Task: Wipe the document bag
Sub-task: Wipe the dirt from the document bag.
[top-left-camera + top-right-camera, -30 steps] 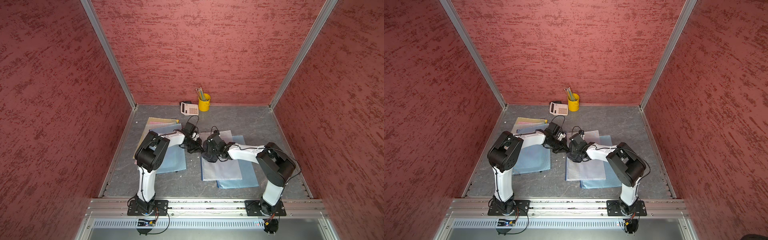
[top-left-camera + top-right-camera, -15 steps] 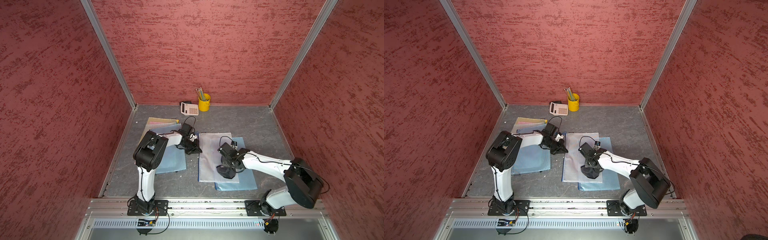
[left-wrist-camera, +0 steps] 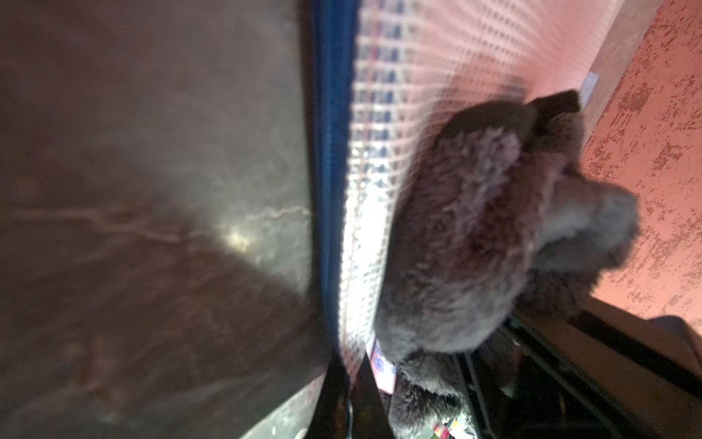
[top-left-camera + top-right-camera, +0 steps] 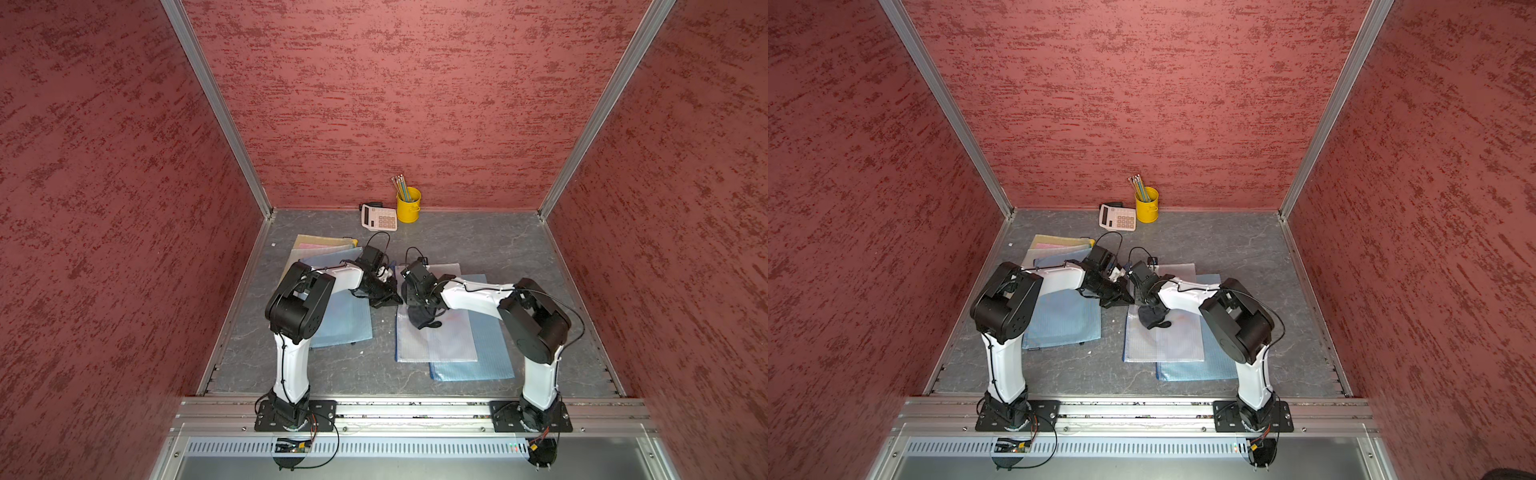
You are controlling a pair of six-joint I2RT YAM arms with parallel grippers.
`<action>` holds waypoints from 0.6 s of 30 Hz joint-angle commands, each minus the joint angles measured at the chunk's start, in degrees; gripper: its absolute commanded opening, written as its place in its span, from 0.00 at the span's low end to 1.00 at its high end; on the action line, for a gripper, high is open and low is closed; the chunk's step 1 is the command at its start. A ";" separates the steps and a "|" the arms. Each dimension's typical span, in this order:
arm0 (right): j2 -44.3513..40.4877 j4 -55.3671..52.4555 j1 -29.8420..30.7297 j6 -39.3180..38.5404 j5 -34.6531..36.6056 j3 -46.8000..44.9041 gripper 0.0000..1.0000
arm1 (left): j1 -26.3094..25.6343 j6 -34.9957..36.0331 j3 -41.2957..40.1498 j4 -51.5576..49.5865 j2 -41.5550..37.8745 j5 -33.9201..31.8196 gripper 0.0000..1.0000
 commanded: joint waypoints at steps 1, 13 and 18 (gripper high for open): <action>-2.19 -2.29 -5.09 4.00 1.30 -11.66 0.00 | 0.72 -0.98 -1.07 0.73 -0.73 -2.49 0.00; -22.56 -17.49 -6.68 2.34 10.31 -16.40 0.00 | 2.68 0.02 -1.09 0.31 -0.51 -1.62 0.00; -16.00 -8.17 -0.25 -6.54 1.67 -2.49 0.00 | 0.63 0.80 1.72 -1.92 0.99 -1.79 0.00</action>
